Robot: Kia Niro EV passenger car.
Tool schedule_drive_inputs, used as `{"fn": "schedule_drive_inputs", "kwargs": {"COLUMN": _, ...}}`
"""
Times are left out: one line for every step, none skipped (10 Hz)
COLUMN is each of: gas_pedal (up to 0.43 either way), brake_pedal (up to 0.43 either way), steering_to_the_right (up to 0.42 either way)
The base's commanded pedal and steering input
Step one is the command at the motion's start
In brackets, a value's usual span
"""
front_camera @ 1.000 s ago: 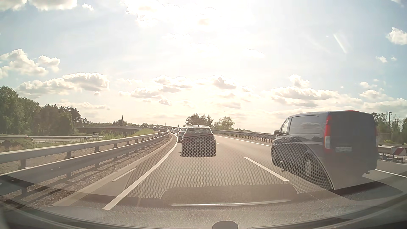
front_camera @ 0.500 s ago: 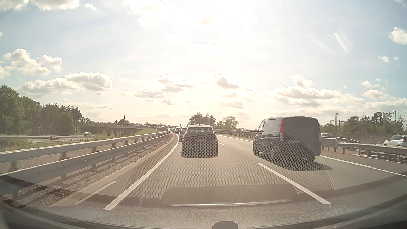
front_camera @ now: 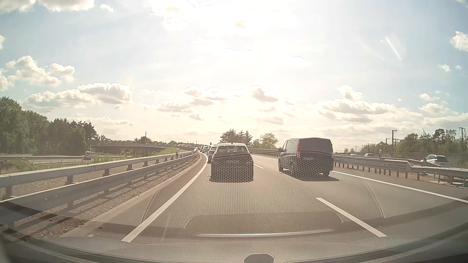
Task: Follow the waypoints while adhering to traffic rules and regulations
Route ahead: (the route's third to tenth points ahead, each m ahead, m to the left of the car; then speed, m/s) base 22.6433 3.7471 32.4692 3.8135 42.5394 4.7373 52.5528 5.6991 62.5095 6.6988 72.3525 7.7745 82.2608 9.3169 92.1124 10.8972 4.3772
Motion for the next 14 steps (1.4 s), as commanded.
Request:
{"fn": "schedule_drive_inputs", "kwargs": {"gas_pedal": 0.067, "brake_pedal": 0.0, "steering_to_the_right": -0.02}}
{"fn": "schedule_drive_inputs", "kwargs": {"gas_pedal": 0.067, "brake_pedal": 0.0, "steering_to_the_right": -0.02}}
{"fn": "schedule_drive_inputs", "kwargs": {"gas_pedal": 0.067, "brake_pedal": 0.0, "steering_to_the_right": -0.02}}
{"fn": "schedule_drive_inputs", "kwargs": {"gas_pedal": 0.067, "brake_pedal": 0.0, "steering_to_the_right": -0.019}}
{"fn": "schedule_drive_inputs", "kwargs": {"gas_pedal": 0.067, "brake_pedal": 0.0, "steering_to_the_right": -0.018}}
{"fn": "schedule_drive_inputs", "kwargs": {"gas_pedal": 0.067, "brake_pedal": 0.0, "steering_to_the_right": -0.016}}
{"fn": "schedule_drive_inputs", "kwargs": {"gas_pedal": 0.067, "brake_pedal": 0.0, "steering_to_the_right": -0.015}}
{"fn": "schedule_drive_inputs", "kwargs": {"gas_pedal": 0.067, "brake_pedal": 0.0, "steering_to_the_right": -0.014}}
{"fn": "schedule_drive_inputs", "kwargs": {"gas_pedal": 0.067, "brake_pedal": 0.0, "steering_to_the_right": -0.011}}
{"fn": "schedule_drive_inputs", "kwargs": {"gas_pedal": 0.067, "brake_pedal": 0.0, "steering_to_the_right": -0.007}}
{"fn": "schedule_drive_inputs", "kwargs": {"gas_pedal": 0.067, "brake_pedal": 0.0, "steering_to_the_right": -0.006}}
{"fn": "schedule_drive_inputs", "kwargs": {"gas_pedal": 0.067, "brake_pedal": 0.0, "steering_to_the_right": -0.006}}
{"fn": "schedule_drive_inputs", "kwargs": {"gas_pedal": 0.067, "brake_pedal": 0.0, "steering_to_the_right": -0.006}}
{"fn": "schedule_drive_inputs", "kwargs": {"gas_pedal": 0.067, "brake_pedal": 0.0, "steering_to_the_right": -0.005}}
